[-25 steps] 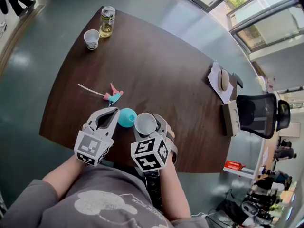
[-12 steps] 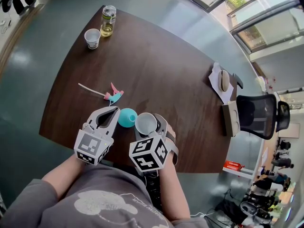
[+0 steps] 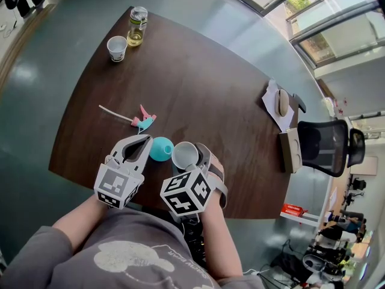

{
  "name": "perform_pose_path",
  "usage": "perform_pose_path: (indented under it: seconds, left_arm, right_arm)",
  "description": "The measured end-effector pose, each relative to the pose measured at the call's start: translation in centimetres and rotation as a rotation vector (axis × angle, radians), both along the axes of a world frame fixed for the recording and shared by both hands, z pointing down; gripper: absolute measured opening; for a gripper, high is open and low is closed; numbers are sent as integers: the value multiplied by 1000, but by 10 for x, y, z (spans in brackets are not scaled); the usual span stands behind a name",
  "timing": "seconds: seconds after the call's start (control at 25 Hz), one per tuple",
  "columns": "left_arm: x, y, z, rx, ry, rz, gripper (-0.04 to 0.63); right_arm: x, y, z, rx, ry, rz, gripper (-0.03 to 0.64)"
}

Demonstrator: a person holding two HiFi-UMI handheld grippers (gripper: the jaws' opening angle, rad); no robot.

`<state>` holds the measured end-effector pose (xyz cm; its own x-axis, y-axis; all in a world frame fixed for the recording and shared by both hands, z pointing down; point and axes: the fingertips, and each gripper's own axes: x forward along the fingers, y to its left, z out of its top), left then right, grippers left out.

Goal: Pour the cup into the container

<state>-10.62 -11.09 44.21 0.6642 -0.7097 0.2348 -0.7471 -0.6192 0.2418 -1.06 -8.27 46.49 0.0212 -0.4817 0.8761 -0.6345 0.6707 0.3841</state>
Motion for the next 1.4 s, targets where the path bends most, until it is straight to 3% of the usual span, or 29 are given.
perform_pose_path:
  seconds: [1.4]
  left_arm:
    - [-2, 3, 8, -27, 25, 6, 8]
  right_arm:
    - [-3, 1, 7, -70, 127, -41, 298]
